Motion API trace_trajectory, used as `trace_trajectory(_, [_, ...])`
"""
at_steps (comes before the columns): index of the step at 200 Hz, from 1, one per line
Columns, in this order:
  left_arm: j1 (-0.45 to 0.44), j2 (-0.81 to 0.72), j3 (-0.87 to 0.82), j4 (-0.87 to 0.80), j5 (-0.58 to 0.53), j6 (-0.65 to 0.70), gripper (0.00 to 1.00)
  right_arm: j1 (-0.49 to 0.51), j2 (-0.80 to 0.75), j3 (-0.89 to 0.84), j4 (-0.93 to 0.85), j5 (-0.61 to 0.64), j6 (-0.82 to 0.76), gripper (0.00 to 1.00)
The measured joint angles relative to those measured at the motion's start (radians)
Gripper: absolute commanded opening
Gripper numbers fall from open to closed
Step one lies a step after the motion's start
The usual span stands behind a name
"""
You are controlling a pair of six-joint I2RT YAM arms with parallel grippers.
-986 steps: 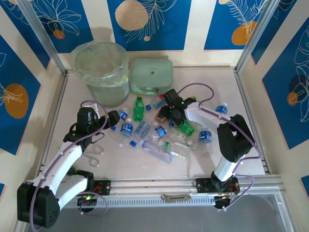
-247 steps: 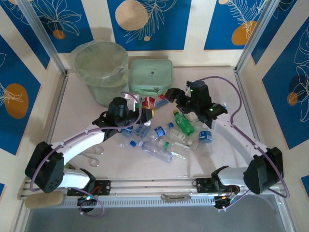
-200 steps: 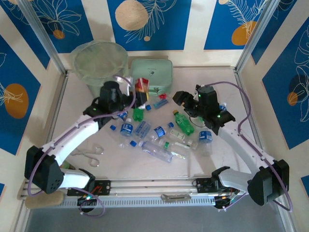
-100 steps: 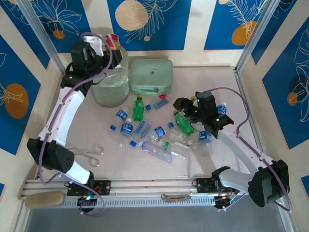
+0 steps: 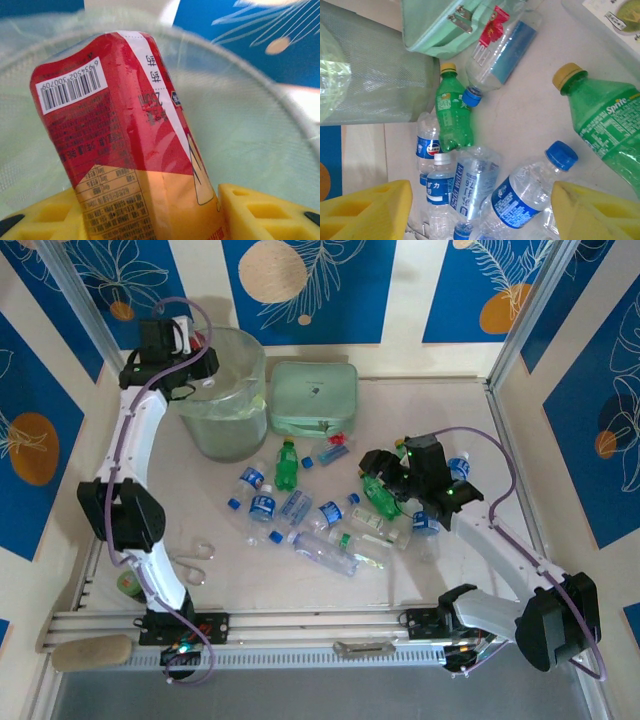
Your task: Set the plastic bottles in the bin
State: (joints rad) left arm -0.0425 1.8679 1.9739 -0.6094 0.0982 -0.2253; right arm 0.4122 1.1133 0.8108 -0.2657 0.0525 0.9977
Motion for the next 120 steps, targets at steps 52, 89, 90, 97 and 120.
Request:
trace_trajectory(52, [0.000,0.045,0.000,-0.056,-0.014,0.022,0.74,0.000,-0.011,-0.007,-0.029,0.020,-0.003,0.74])
trace_trajectory(89, [0.000,0.039,0.023,-0.062,-0.002,0.013,0.90,0.000,-0.011,-0.007,-0.031,0.024,-0.004,0.75])
trace_trajectory(90, [0.000,0.037,0.023,-0.062,0.000,0.013,0.91,0.001,-0.011,-0.007,-0.031,0.024,-0.004,0.75])
trace_trajectory(97, [0.000,0.029,0.023,-0.064,0.006,0.013,0.92,0.001,-0.010,-0.007,-0.031,0.026,-0.008,0.75])
trace_trajectory(120, [0.000,-0.023,0.022,-0.066,0.031,0.008,0.95,0.020,-0.004,-0.007,-0.030,0.030,-0.024,0.75])
